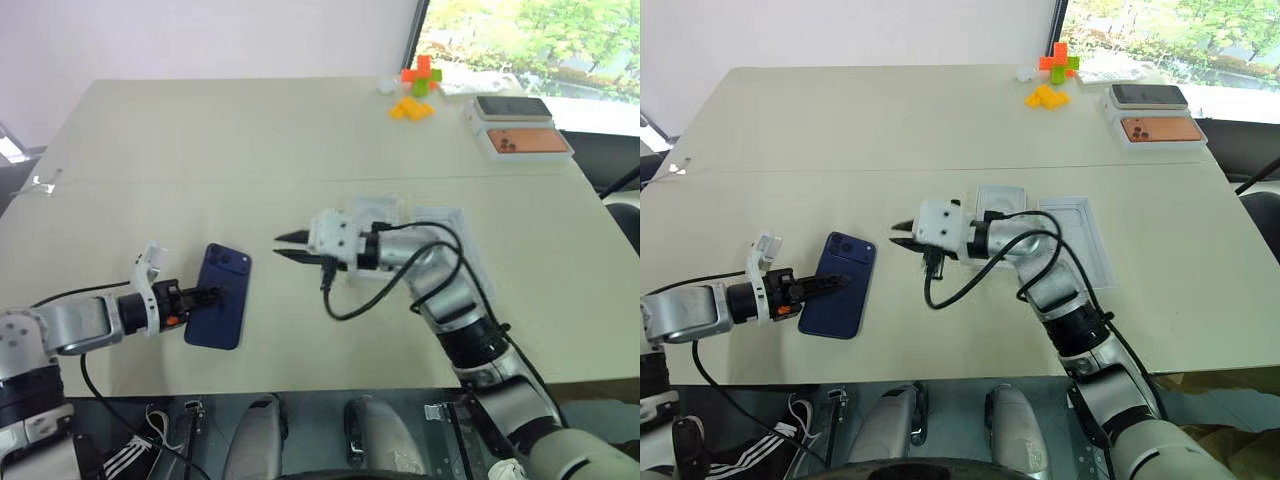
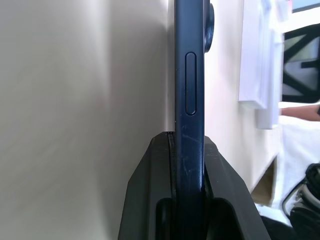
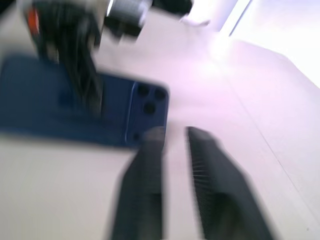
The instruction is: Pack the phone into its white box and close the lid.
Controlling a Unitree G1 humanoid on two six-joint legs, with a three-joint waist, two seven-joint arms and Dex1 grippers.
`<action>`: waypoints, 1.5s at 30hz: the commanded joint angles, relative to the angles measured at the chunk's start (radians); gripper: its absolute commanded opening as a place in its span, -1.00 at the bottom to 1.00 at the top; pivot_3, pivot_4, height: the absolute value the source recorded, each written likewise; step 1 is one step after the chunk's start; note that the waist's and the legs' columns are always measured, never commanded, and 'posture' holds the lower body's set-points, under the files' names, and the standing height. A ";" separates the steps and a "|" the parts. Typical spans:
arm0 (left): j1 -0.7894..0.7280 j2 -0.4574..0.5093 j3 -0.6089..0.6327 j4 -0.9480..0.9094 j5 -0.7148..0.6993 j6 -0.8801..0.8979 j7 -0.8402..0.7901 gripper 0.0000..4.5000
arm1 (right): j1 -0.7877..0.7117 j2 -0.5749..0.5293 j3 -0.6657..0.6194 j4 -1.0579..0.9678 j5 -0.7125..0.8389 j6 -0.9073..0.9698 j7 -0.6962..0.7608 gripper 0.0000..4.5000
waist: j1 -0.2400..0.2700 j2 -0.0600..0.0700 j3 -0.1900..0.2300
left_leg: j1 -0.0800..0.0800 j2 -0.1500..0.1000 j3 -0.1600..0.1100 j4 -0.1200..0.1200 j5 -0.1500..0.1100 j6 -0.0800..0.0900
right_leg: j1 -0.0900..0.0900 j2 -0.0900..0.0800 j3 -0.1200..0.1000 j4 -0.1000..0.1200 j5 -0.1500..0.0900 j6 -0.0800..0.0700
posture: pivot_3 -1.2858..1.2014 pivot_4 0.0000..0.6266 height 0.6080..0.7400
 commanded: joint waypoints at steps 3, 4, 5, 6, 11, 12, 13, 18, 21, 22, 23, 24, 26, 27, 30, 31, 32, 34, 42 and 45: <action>0.020 -0.013 0.006 0.000 -0.150 -0.095 -0.049 -1.00 | 0.033 -0.056 -0.126 -0.126 0.168 0.237 -0.036 0.81 | 0.002 0.000 0.000 | -0.002 0.000 0.000 0.000 0.000 0.000 | -0.002 -0.001 0.000 -0.001 0.000 0.000 | 0.03 -0.52 0.99; 0.018 -0.023 -0.001 0.013 -0.182 -0.120 -0.026 -1.00 | 0.040 -0.069 -0.134 -0.131 0.175 0.250 -0.041 0.99 | 0.004 0.000 0.000 | -0.003 0.000 0.000 0.000 0.000 0.000 | -0.002 -0.001 0.000 -0.001 0.000 0.000 | 0.03 -0.52 0.99; 0.016 -0.029 -0.011 -0.002 -0.180 -0.136 -0.027 -1.00 | 0.051 -0.089 -0.137 -0.141 0.180 0.261 -0.040 0.99 | 0.006 0.000 0.000 | -0.003 -0.001 0.000 0.000 0.000 0.000 | -0.002 -0.002 0.000 -0.001 0.000 -0.001 | 0.03 -0.52 0.99; 0.012 -0.040 -0.018 -0.008 -0.201 -0.163 -0.014 -1.00 | 0.060 -0.106 -0.139 -0.148 0.183 0.267 -0.041 0.99 | 0.006 0.000 0.000 | -0.004 -0.001 0.000 0.001 0.000 0.001 | -0.002 -0.002 0.000 -0.002 0.000 -0.001 | 0.03 -0.52 0.99; -0.001 -0.050 -0.070 -0.040 -0.317 -0.262 0.016 -1.00 | 0.086 -0.182 -0.122 -0.159 0.161 0.257 -0.052 0.99 | 0.000 0.000 0.000 | -0.013 -0.001 0.000 0.002 0.000 0.001 | -0.010 -0.002 0.000 -0.002 0.000 -0.001 | 0.03 -0.52 0.99; -0.004 -0.048 -0.083 -0.045 -0.340 -0.277 0.023 -1.00 | 0.091 -0.209 -0.113 -0.159 0.146 0.248 -0.046 0.99 | 0.001 0.000 0.000 | -0.015 -0.001 0.000 0.002 0.000 0.001 | -0.012 -0.001 0.000 -0.001 0.000 0.000 | 0.03 -0.52 0.99; -0.001 -0.043 -0.100 -0.044 -0.367 -0.286 0.030 -1.00 | 0.097 -0.243 -0.099 -0.160 0.126 0.236 -0.035 0.99 | 0.003 0.000 0.000 | -0.015 -0.001 0.000 0.002 0.000 0.001 | -0.013 -0.001 0.000 -0.001 0.000 0.000 | 0.03 -0.52 0.99; 0.015 -0.017 -0.148 -0.056 -0.408 -0.333 0.033 -1.00 | 0.125 -0.375 -0.057 -0.180 0.092 0.194 0.027 0.99 | 0.002 0.000 0.000 | -0.016 -0.001 0.001 0.004 0.000 0.002 | -0.012 0.000 0.000 -0.001 0.000 0.000 | 0.03 -0.52 0.99; 0.022 -0.003 -0.164 -0.057 -0.410 -0.351 0.023 -1.00 | 0.119 -0.422 -0.019 -0.171 0.031 0.134 0.037 0.99 | 0.001 0.000 0.000 | -0.015 0.000 0.001 0.006 0.000 0.002 | -0.012 0.002 0.000 0.001 0.000 0.000 | 0.03 -0.52 0.99; 0.021 0.000 -0.168 -0.055 -0.406 -0.357 0.019 -1.00 | 0.120 -0.432 -0.005 -0.162 0.010 0.117 0.037 0.99 | 0.002 0.000 0.000 | -0.015 0.000 0.001 0.008 0.000 0.002 | -0.012 0.003 0.000 0.002 0.000 0.000 | 0.03 -0.52 0.99; 0.021 0.002 -0.171 -0.054 -0.398 -0.362 0.016 -1.00 | 0.123 -0.442 0.008 -0.153 -0.011 0.106 0.036 0.99 | 0.002 0.000 0.000 | -0.015 0.000 0.000 0.011 0.000 0.002 | -0.011 0.005 0.000 0.003 0.000 0.000 | 0.03 -0.52 0.99; 0.019 0.002 -0.174 -0.050 -0.402 -0.368 0.017 -1.00 | 0.127 -0.458 0.032 -0.137 -0.050 0.070 0.036 0.99 | 0.003 0.000 0.000 | -0.015 0.000 0.000 0.013 0.000 0.002 | -0.011 0.005 0.000 0.005 0.000 0.000 | 0.03 -0.52 0.99; 0.016 0.007 -0.182 -0.047 -0.403 -0.368 0.006 -1.00 | 0.124 -0.459 0.059 -0.109 -0.083 0.057 0.030 0.99 | 0.003 0.000 0.000 | -0.015 0.000 0.000 0.016 0.000 0.002 | -0.010 0.006 0.000 0.006 0.000 0.000 | 0.03 -0.52 0.99; 0.016 0.011 -0.185 -0.050 -0.394 -0.368 0.000 -1.00 | 0.117 -0.459 0.068 -0.096 -0.096 0.052 0.030 0.99 | 0.004 0.000 0.001 | -0.015 0.000 -0.001 0.017 0.000 0.002 | -0.009 0.008 0.000 0.006 0.000 0.000 | 0.03 -0.52 0.99; 0.016 0.019 -0.194 -0.050 -0.388 -0.373 -0.012 -1.00 | 0.094 -0.463 0.079 -0.058 -0.117 0.064 0.044 0.99 | 0.004 0.000 0.001 | -0.015 0.000 -0.001 0.020 0.000 0.002 | -0.008 0.009 0.001 0.007 0.001 -0.001 | 0.03 -0.52 0.99; 0.015 0.022 -0.196 -0.050 -0.381 -0.375 -0.018 -1.00 | 0.089 -0.462 0.080 -0.054 -0.116 0.077 0.051 0.99 | 0.004 0.000 0.001 | -0.015 0.001 -0.001 0.020 0.000 0.003 | -0.008 0.009 0.001 0.007 0.001 -0.001 | 0.03 -0.52 0.99; 0.013 0.024 -0.198 -0.048 -0.387 -0.377 -0.021 -1.00 | 0.085 -0.467 0.085 -0.050 -0.124 0.075 0.060 0.99 | 0.004 0.000 0.001 | -0.015 0.001 -0.001 0.020 0.000 0.003 | -0.008 0.009 0.001 0.007 0.001 -0.001 | 0.03 -0.52 0.99; 0.011 0.024 -0.201 -0.044 -0.396 -0.384 -0.021 -1.00 | 0.074 -0.466 0.090 -0.036 -0.133 0.090 0.070 0.99 | 0.004 0.000 0.001 | -0.015 0.001 -0.001 0.021 0.000 0.003 | -0.008 0.010 0.001 0.007 0.001 -0.001 | 0.03 -0.52 0.99; 0.019 0.023 -0.213 -0.057 -0.393 -0.394 -0.028 -1.00 | 0.051 -0.464 0.115 -0.007 -0.167 0.121 0.098 0.39 | 0.004 0.000 0.000 | -0.015 0.002 -0.001 0.020 0.000 0.003 | -0.009 0.011 0.001 0.008 0.002 0.000 | 0.03 -0.52 0.99; 0.018 0.022 -0.215 -0.061 -0.398 -0.398 -0.024 -1.00 | 0.040 -0.465 0.134 0.004 -0.194 0.134 0.097 -0.30 | 0.004 0.000 0.000 | -0.015 0.002 -0.001 0.020 0.000 0.003 | -0.008 0.011 0.001 0.008 0.002 0.000 | 0.03 -0.52 0.99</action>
